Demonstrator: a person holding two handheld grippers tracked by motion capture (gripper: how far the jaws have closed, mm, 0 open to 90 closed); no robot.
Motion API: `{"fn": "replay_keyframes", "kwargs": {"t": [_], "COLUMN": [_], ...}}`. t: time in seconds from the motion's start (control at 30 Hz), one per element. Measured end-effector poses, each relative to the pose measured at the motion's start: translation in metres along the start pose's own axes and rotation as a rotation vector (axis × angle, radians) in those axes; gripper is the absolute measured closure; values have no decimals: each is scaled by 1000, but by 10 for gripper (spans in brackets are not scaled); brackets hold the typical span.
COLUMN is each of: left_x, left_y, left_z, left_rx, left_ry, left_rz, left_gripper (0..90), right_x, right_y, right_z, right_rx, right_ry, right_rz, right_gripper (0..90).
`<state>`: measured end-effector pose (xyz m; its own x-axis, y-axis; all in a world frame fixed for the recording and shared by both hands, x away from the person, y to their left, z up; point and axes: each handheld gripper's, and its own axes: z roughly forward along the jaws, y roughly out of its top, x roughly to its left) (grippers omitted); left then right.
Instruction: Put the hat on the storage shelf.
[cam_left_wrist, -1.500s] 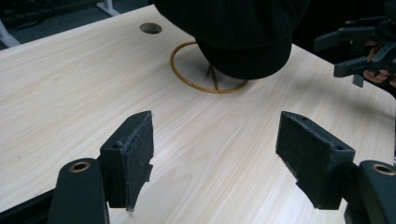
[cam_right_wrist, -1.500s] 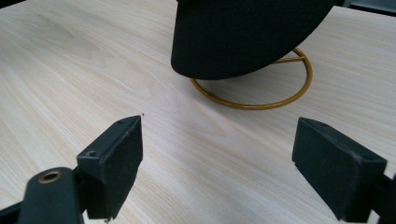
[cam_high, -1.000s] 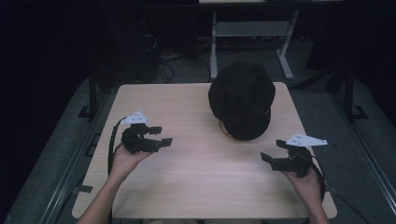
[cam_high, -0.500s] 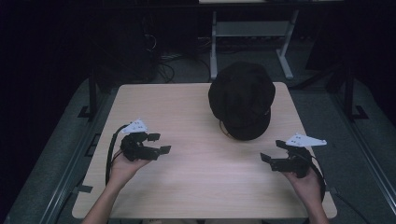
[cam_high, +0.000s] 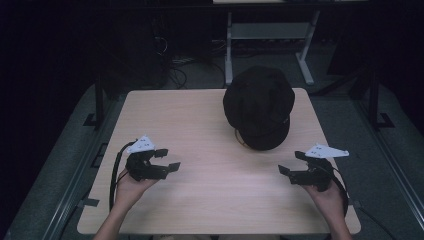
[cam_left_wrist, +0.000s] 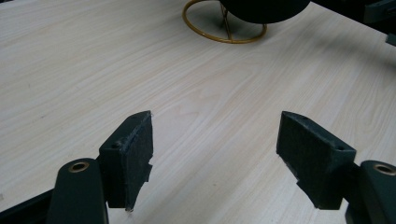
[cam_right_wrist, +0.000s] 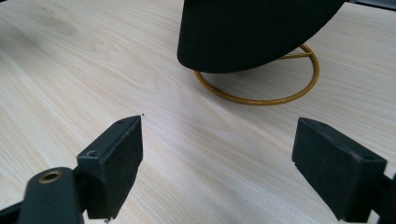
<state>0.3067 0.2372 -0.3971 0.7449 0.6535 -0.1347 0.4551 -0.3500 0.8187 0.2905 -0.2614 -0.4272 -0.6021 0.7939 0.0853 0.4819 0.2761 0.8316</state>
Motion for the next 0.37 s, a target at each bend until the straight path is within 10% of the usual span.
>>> {"fn": "replay_keyframes", "kwargs": {"t": [0.37], "left_x": [-10], "left_y": [-29], "left_z": [0], "left_rx": [27], "left_ry": [61], "left_rz": [35], "left_gripper": [268], "right_x": [6], "right_y": [-1], "right_z": [4], "right_rx": [11], "right_ry": [37], "right_rz": [-17], "right_gripper": [160]}}
